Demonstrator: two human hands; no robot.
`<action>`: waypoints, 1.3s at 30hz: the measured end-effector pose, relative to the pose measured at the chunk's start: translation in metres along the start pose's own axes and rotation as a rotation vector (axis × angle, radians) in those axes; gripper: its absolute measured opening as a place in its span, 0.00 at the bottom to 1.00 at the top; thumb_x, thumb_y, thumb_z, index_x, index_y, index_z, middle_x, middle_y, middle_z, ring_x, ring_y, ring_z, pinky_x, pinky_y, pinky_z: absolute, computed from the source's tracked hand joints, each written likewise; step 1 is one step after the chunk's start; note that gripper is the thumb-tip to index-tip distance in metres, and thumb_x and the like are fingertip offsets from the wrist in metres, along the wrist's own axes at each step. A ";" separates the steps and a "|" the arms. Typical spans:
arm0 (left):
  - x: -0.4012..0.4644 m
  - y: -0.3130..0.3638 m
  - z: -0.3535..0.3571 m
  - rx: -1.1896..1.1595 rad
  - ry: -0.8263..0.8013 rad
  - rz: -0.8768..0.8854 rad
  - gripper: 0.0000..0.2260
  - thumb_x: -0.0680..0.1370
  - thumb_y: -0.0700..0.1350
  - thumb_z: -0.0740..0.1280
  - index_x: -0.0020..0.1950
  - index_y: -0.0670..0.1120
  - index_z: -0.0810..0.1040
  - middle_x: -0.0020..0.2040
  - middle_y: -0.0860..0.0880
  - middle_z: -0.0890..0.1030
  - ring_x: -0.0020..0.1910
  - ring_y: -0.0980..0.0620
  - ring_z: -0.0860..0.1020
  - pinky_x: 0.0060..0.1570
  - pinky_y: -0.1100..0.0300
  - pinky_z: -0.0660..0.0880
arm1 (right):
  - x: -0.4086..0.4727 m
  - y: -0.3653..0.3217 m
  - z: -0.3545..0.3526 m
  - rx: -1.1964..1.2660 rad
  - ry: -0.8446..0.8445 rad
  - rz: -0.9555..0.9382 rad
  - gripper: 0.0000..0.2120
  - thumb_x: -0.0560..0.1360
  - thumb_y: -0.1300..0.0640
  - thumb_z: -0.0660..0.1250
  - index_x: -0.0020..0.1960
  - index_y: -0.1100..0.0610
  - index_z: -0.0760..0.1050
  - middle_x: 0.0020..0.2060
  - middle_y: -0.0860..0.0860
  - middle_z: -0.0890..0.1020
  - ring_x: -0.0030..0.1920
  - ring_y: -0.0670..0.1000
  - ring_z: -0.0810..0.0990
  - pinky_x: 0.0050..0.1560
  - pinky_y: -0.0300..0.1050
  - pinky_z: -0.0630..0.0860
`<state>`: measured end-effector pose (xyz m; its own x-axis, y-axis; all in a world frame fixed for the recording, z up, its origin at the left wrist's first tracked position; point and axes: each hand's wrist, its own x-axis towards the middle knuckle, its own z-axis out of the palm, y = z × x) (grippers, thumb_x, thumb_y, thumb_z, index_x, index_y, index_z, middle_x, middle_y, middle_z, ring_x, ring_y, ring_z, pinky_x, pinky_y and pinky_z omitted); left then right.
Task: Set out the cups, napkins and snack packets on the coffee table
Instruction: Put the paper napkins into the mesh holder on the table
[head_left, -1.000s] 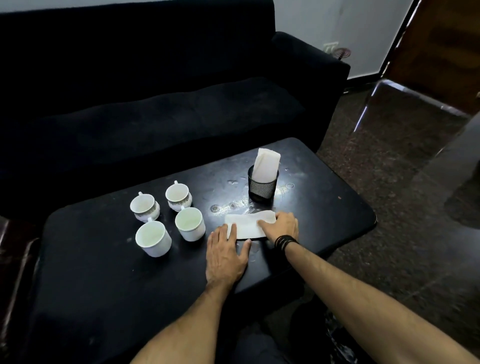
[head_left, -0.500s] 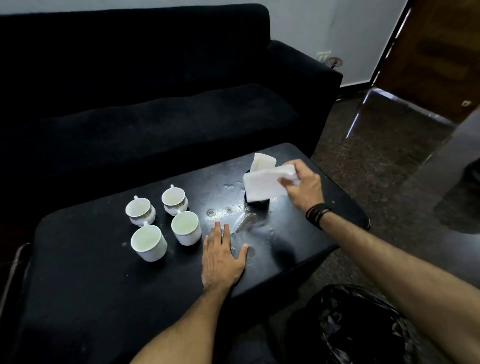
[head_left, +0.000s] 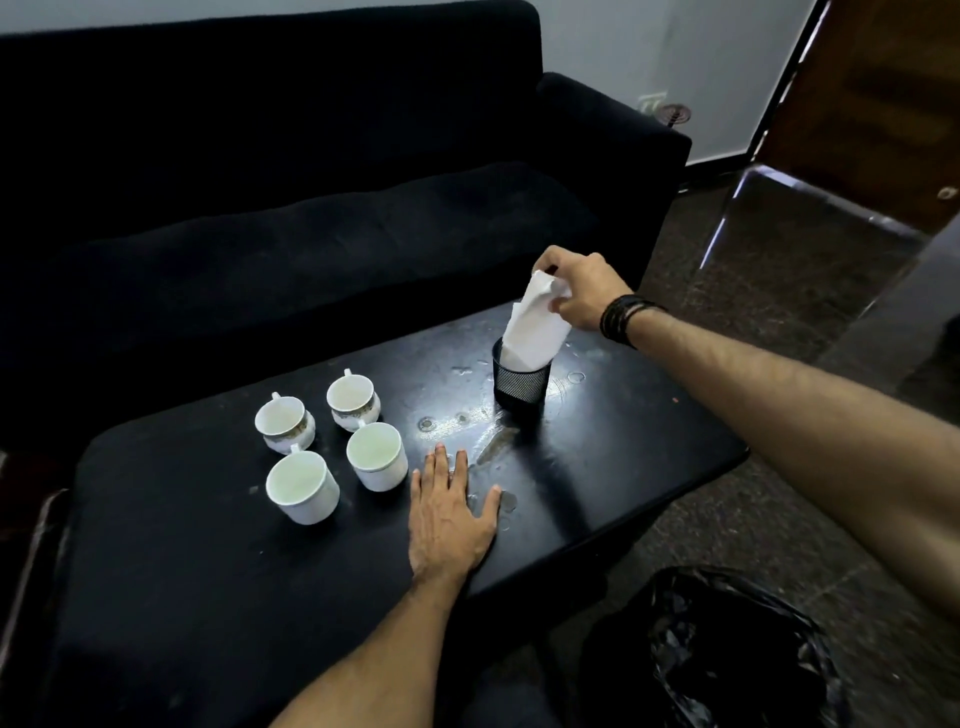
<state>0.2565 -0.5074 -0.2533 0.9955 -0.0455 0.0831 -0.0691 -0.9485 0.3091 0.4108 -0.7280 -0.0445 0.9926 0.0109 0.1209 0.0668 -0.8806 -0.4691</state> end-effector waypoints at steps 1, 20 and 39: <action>0.000 0.000 0.000 0.000 -0.001 -0.001 0.36 0.76 0.68 0.49 0.80 0.51 0.56 0.81 0.48 0.52 0.80 0.50 0.48 0.79 0.52 0.44 | 0.002 -0.002 0.003 -0.024 -0.019 -0.004 0.20 0.72 0.64 0.68 0.59 0.47 0.72 0.51 0.55 0.79 0.47 0.56 0.81 0.46 0.53 0.83; 0.001 -0.001 0.000 -0.008 0.003 -0.005 0.36 0.76 0.68 0.49 0.80 0.51 0.58 0.81 0.48 0.53 0.80 0.51 0.49 0.79 0.51 0.46 | 0.024 0.009 0.072 -0.171 0.035 0.096 0.32 0.74 0.41 0.64 0.72 0.57 0.63 0.66 0.57 0.72 0.66 0.61 0.71 0.64 0.58 0.68; 0.001 -0.001 0.001 0.003 -0.002 -0.014 0.36 0.76 0.68 0.50 0.80 0.52 0.58 0.81 0.49 0.54 0.80 0.51 0.50 0.79 0.50 0.48 | 0.027 0.009 0.083 -0.525 -0.100 -0.298 0.24 0.83 0.48 0.49 0.79 0.50 0.55 0.78 0.51 0.61 0.74 0.56 0.62 0.69 0.58 0.64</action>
<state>0.2578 -0.5067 -0.2549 0.9965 -0.0324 0.0772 -0.0547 -0.9500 0.3075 0.4472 -0.6964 -0.1186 0.9454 0.3144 0.0857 0.3092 -0.9485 0.0688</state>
